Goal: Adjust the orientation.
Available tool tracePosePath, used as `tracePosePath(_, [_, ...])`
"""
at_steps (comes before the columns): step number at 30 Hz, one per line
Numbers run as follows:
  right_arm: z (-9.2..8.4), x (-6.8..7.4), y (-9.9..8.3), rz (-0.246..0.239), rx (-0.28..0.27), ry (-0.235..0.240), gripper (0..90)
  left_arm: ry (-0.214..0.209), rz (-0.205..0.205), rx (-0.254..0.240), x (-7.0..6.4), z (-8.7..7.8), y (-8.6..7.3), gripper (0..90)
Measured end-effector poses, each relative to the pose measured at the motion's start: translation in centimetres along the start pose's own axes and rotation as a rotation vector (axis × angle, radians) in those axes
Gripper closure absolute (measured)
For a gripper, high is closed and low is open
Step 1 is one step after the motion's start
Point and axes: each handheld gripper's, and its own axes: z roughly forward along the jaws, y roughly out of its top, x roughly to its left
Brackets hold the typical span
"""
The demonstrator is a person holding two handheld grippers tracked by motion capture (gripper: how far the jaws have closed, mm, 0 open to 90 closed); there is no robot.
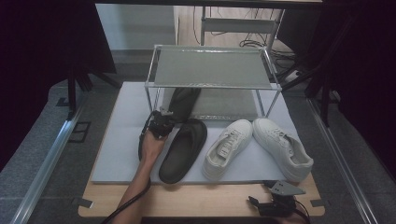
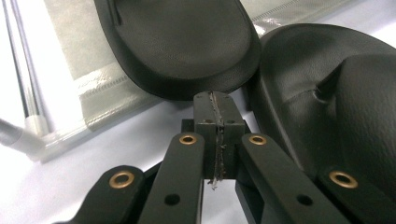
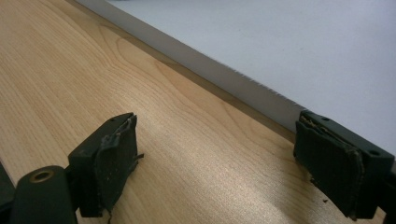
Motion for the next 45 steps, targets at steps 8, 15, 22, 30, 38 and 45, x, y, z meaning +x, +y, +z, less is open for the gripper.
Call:
tracePosePath(8, [0.0, 0.0, 0.0, 0.0, 0.0, 0.0, 13.5, -0.007, 0.011, 0.01, -0.1, 0.7, 0.8, 89.7])
tracePosePath(15, [0.0, 0.0, 0.0, 0.0, 0.0, 0.0, 13.5, -0.028, 0.001, 0.012, -0.3, 1.3, 1.5, 89.7])
tracePosePath(22, [0.0, 0.0, 0.0, 0.0, 0.0, 0.0, 13.5, -0.057, -0.014, 0.015, 0.2, 1.3, 1.4, 89.6])
tracePosePath(30, [0.0, 0.0, 0.0, 0.0, -0.001, 0.0, 13.5, -0.057, -0.031, 0.002, 0.6, -0.2, 0.6, 86.6])
tracePosePath(38, [0.0, 0.0, 0.0, 0.001, 0.0, -0.001, 13.5, -0.098, -0.08, -0.044, 1.3, -3.5, -0.8, 78.2])
tracePosePath(45, [0.0, 0.0, 0.0, 0.001, 0.0, -0.001, 13.5, -0.118, -0.062, -0.067, 0.3, -6.6, -1.9, 71.7])
